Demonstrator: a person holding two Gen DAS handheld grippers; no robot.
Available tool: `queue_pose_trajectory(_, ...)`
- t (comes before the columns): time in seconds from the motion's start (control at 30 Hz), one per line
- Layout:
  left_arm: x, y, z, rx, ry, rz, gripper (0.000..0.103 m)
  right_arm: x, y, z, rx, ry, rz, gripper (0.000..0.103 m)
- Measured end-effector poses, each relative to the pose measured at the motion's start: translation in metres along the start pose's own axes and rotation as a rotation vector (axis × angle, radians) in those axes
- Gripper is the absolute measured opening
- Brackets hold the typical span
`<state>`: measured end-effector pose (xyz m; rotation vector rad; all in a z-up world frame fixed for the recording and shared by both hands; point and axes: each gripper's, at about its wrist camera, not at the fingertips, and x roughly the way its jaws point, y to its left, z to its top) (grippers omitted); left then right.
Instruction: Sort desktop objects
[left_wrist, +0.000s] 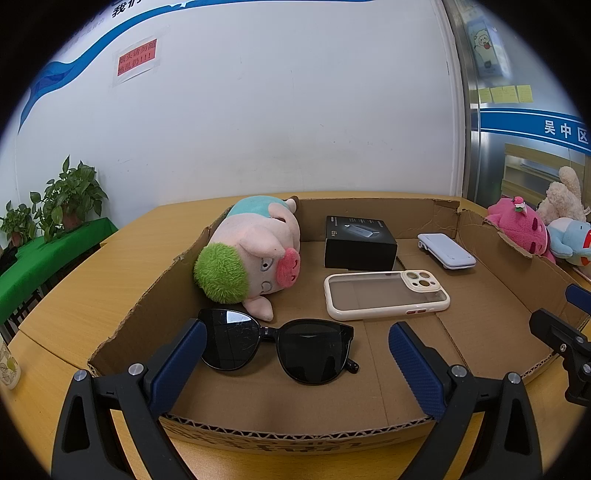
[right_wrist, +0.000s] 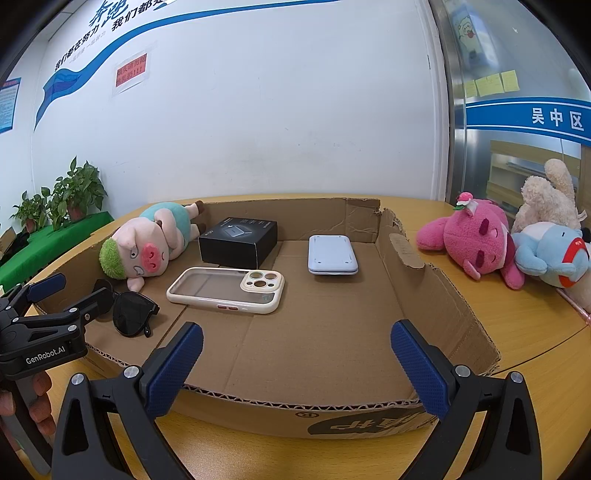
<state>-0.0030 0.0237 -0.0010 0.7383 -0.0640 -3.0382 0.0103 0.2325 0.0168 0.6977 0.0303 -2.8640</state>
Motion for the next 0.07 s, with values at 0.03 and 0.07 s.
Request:
queue_pose_trajectory(0.03, -0.0002, 0.0000, 0.0000, 0.000, 0.000, 0.000, 0.099, 0.0000, 0.0001, 0.0000, 0.000, 0.000, 0.000, 0.103)
queue_pose_trajectory(0.07, 0.0000, 0.0001, 0.0000, 0.000, 0.000, 0.000, 0.099, 0.0000, 0.0001, 0.0000, 0.000, 0.000, 0.000, 0.103)
